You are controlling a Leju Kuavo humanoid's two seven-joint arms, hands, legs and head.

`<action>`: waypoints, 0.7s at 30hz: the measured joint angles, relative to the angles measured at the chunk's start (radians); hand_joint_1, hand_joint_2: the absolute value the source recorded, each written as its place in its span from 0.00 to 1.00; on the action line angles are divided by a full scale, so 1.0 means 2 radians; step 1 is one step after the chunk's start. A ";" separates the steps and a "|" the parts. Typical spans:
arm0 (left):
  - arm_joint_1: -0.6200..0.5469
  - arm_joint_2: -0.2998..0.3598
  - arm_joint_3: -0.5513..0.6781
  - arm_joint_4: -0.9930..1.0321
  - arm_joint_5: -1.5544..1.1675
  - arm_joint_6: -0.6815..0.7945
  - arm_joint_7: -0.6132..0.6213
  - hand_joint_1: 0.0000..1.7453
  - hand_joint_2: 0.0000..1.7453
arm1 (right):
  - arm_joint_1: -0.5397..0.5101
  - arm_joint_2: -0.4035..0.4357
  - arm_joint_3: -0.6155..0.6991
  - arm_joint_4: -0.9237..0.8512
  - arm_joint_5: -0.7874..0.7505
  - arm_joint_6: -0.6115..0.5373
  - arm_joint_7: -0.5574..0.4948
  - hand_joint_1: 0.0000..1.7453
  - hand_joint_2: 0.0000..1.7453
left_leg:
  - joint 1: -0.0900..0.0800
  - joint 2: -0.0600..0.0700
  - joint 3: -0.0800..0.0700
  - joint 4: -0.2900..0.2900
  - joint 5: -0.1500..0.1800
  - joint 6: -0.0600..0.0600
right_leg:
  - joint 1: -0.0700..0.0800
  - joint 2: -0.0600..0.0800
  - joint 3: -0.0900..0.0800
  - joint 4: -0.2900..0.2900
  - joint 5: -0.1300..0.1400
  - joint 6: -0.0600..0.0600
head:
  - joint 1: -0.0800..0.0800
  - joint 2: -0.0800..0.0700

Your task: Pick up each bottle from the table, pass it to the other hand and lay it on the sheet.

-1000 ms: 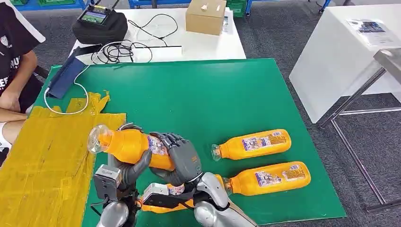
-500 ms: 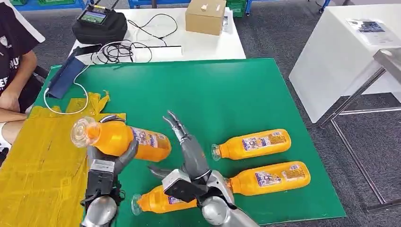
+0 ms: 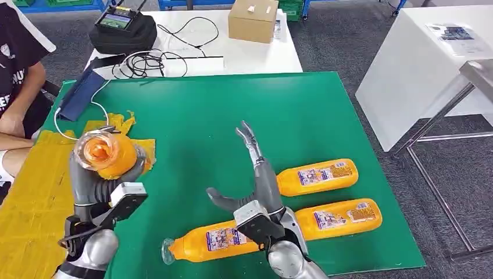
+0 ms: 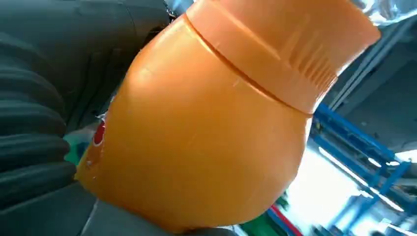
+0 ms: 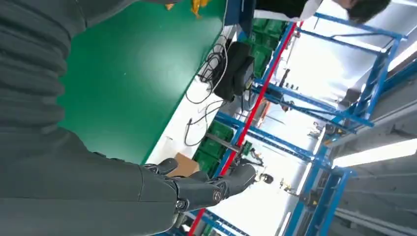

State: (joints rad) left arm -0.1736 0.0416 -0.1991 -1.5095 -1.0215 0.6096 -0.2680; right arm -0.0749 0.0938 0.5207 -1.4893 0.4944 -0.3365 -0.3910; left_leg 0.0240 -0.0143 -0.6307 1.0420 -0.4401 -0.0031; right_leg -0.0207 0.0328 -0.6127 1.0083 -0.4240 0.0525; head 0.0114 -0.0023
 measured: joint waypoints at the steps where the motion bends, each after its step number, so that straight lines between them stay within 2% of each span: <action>1: -0.007 0.007 0.000 0.005 -0.053 -0.003 0.028 1.00 1.00 | 0.001 -0.001 -0.002 -0.002 0.000 0.002 0.001 0.00 1.00 | 0.000 0.000 0.000 0.000 0.000 0.000 | 0.000 0.000 0.000 0.000 0.000 0.000 | 0.000 0.000; 3: -0.025 0.018 -0.001 0.029 -0.163 -0.006 0.084 1.00 1.00 | 0.001 -0.002 -0.006 -0.005 0.002 0.011 0.005 0.00 1.00 | 0.000 0.000 0.000 0.000 0.000 0.000 | 0.000 0.000 0.000 0.000 0.000 0.000 | 0.000 0.000; 5: -0.046 0.027 -0.003 0.064 -0.234 -0.012 0.111 1.00 1.00 | 0.001 -0.003 -0.008 -0.006 0.003 0.019 0.008 0.00 1.00 | 0.000 0.000 0.000 0.000 0.000 0.000 | 0.000 0.000 0.000 0.000 0.000 0.000 | 0.000 0.000; 9: -0.080 0.037 -0.033 0.149 -0.258 -0.049 0.113 1.00 1.00 | -0.006 -0.003 -0.008 -0.006 0.001 0.038 0.011 0.00 1.00 | 0.000 0.000 0.000 0.000 0.001 -0.001 | 0.000 0.000 0.000 0.000 0.000 0.000 | 0.000 0.000; 15: -0.132 0.043 -0.128 0.282 -0.271 -0.050 0.192 1.00 1.00 | -0.020 -0.003 -0.004 -0.004 -0.001 0.044 0.012 0.00 1.00 | 0.000 0.000 0.000 0.000 0.001 0.000 | 0.000 0.000 0.000 0.000 0.000 0.000 | 0.000 0.000; 17: -0.154 0.045 -0.153 0.328 -0.270 -0.056 0.202 1.00 1.00 | -0.022 -0.003 -0.001 -0.003 -0.002 0.044 0.012 0.00 1.00 | 0.000 0.000 0.000 0.000 0.001 0.000 | 0.000 0.000 0.000 0.000 0.000 0.000 | 0.000 0.000; 21: -0.190 0.046 -0.162 0.394 -0.268 -0.081 0.198 1.00 1.00 | -0.024 -0.003 0.002 -0.001 -0.002 0.044 0.012 0.00 1.00 | 0.000 0.000 0.000 0.000 0.001 -0.001 | 0.000 0.000 0.000 0.000 0.000 0.000 | 0.000 0.000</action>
State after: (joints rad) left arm -0.5536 0.1339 -0.5230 -0.7219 -1.5572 0.4474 0.1289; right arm -0.1221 0.0874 0.5242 -1.4908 0.4906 -0.2483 -0.3662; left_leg 0.0244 -0.0143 -0.6307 1.0420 -0.4387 -0.0041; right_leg -0.0204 0.0329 -0.6127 1.0091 -0.4236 0.0524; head 0.0115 -0.0023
